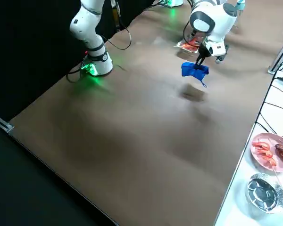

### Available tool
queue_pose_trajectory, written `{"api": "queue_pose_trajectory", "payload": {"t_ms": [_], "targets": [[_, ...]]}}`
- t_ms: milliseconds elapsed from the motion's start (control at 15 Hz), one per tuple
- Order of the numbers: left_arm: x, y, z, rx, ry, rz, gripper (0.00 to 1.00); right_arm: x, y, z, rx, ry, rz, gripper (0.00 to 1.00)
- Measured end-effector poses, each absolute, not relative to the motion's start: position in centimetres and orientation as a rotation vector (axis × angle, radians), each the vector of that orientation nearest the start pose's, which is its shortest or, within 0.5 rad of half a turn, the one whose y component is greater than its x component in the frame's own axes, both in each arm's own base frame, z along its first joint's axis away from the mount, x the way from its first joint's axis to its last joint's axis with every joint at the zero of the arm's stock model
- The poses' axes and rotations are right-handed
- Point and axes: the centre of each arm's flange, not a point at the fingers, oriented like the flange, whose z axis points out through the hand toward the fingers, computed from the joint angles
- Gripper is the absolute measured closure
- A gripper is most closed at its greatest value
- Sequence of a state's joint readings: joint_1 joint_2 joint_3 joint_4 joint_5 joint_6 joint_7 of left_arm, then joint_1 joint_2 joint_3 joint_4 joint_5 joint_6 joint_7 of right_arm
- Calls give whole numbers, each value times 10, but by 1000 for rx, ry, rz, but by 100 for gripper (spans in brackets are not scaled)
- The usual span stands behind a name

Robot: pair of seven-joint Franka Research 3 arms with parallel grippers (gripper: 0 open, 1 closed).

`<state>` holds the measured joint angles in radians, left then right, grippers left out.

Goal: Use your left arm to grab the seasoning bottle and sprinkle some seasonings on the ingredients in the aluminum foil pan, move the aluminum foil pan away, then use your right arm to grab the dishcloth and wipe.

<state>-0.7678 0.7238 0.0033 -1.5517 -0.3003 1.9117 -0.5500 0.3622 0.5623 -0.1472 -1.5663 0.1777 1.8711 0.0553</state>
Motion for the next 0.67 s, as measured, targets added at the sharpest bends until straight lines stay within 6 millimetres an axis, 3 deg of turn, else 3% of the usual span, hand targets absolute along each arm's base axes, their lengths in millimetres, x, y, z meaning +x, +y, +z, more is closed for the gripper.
{"api": "queue_pose_trajectory", "payload": {"t_ms": [200,333,467,533,667], "targets": [[422,-494,206,-2955,195,862,85,644,171,301,-3068,-122,400,87],[400,-505,209,-2910,201,930,85,641,185,301,-3077,-81,400,87],[388,-510,207,-2892,192,959,85,635,208,302,-3086,-54,394,87],[385,-510,205,-2896,146,1008,85,627,233,303,-3063,-17,399,87],[383,-511,204,-2897,87,1043,87,620,258,305,-3032,28,402,87]]}}
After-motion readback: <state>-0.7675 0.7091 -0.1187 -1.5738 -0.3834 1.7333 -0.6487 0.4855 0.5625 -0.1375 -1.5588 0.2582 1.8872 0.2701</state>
